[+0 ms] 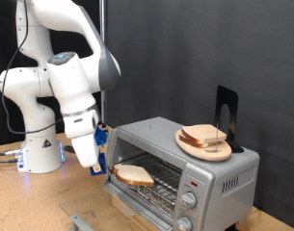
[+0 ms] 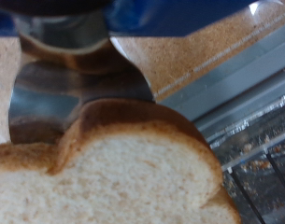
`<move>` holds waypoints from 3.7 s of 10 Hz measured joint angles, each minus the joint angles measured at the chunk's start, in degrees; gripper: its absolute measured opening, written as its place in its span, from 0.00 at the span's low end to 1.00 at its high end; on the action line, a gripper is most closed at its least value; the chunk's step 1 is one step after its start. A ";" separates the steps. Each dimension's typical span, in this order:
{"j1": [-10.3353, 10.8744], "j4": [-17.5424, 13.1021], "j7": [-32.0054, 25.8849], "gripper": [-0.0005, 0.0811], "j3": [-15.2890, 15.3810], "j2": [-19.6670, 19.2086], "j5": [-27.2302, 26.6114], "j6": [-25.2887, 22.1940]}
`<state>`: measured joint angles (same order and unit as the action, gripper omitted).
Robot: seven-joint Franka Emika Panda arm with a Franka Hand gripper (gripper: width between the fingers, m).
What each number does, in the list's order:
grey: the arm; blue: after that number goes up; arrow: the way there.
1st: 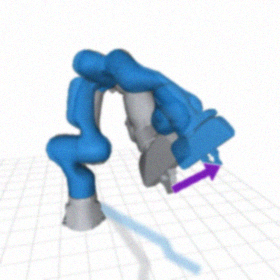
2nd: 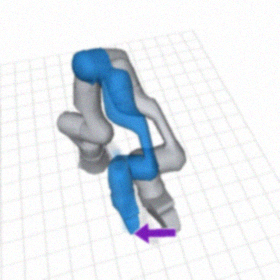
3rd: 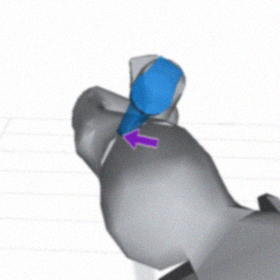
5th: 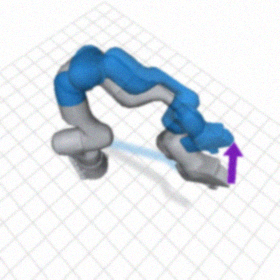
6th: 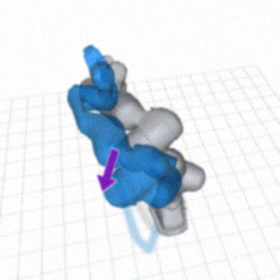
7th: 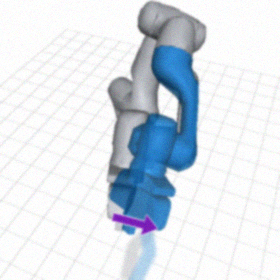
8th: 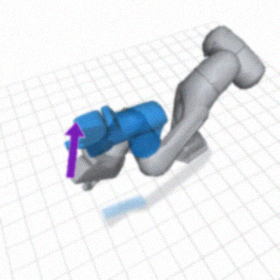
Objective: Make a piece of toast with the oven
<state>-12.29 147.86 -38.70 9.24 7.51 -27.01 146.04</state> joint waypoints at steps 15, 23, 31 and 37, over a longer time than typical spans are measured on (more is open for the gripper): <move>-0.35 4.21 9.37 0.57 4.17 4.59 3.90 -0.76; -0.21 11.20 1.44 0.57 -3.84 13.41 -8.76 0.64; 0.28 11.20 -4.43 0.57 -10.48 26.73 -17.61 -10.01; 6.67 8.31 -4.14 0.57 -5.87 26.61 -19.24 -14.03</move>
<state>-5.62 156.17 -42.84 3.38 34.12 -46.25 132.01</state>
